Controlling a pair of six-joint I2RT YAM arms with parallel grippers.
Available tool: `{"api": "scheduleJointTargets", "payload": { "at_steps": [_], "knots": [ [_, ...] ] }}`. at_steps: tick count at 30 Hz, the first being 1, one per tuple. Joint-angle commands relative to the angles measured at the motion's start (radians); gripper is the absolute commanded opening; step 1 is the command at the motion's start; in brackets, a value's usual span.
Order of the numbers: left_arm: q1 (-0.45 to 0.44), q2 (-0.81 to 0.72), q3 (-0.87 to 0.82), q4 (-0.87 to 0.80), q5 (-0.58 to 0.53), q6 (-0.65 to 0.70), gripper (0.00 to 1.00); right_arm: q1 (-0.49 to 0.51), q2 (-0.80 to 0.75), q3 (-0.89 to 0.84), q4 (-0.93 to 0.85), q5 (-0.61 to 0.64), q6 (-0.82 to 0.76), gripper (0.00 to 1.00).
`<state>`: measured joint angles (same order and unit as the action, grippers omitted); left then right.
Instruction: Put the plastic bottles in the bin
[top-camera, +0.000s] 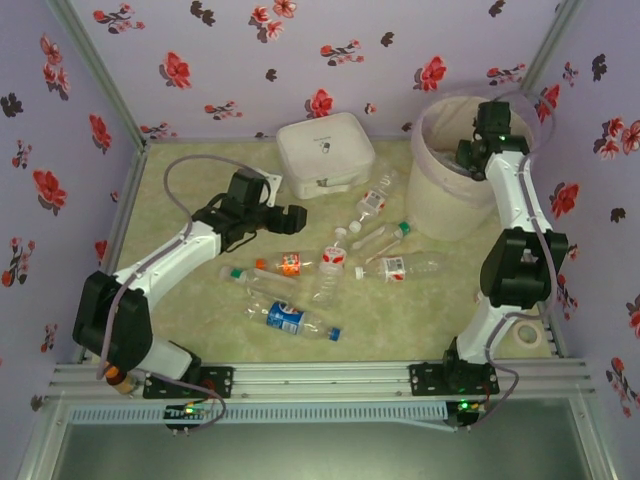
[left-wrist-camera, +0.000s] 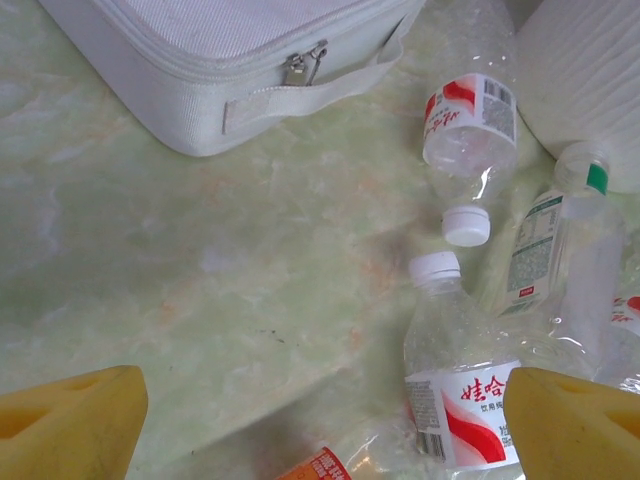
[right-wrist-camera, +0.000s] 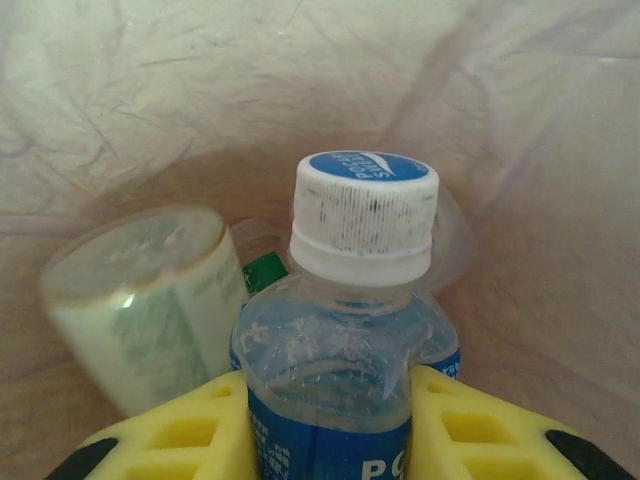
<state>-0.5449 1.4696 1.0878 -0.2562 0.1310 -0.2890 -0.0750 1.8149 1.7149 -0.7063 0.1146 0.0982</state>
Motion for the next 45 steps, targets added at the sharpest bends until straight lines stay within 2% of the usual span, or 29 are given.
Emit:
{"api": "scheduleJointTargets", "payload": {
  "at_steps": [1, 5, 10, 19, 22, 27, 31, 34, 37, 41, 45],
  "knots": [
    [-0.008, 0.019, 0.038, -0.018, -0.01, 0.025, 0.92, 0.003, -0.008, -0.093, 0.014, -0.054, 0.07, 0.22],
    [-0.013, 0.027, 0.046, -0.029, -0.01, 0.035, 0.94, 0.003, -0.019, -0.115, 0.014, -0.058, 0.075, 0.3],
    [-0.02, 0.04, 0.07, -0.052, -0.01, 0.053, 0.96, 0.003, -0.07, -0.079, -0.034, -0.058, 0.071, 0.56],
    [-0.029, 0.051, 0.067, -0.045, -0.005, 0.048, 1.0, 0.003, -0.233, -0.006, -0.145, -0.029, 0.067, 0.88],
    [-0.029, 0.062, 0.065, -0.043, -0.005, 0.046, 1.0, 0.003, -0.287, 0.03, -0.18, -0.034, 0.083, 0.95],
    [-0.03, 0.094, 0.072, -0.03, -0.005, 0.042, 1.0, 0.055, -0.375, 0.086, -0.222, -0.024, 0.127, 0.98],
    [-0.029, 0.122, 0.077, -0.014, -0.004, 0.039, 1.0, 0.252, -0.387, 0.149, -0.266, 0.114, 0.134, 0.96],
    [-0.03, 0.122, 0.071, -0.002, -0.005, 0.037, 1.0, 0.41, -0.332, 0.205, -0.303, 0.19, 0.17, 0.92],
    [-0.028, 0.112, 0.057, 0.002, -0.019, 0.037, 1.0, 0.528, -0.252, 0.203, -0.301, 0.24, 0.228, 0.91],
    [-0.018, 0.09, 0.04, -0.036, -0.046, 0.041, 1.0, 0.578, -0.121, 0.184, -0.274, 0.227, 0.309, 0.92],
    [0.0, 0.03, -0.007, -0.08, -0.08, 0.059, 1.0, 0.583, -0.049, 0.04, -0.115, 0.162, 0.395, 0.94]
  ]
}}
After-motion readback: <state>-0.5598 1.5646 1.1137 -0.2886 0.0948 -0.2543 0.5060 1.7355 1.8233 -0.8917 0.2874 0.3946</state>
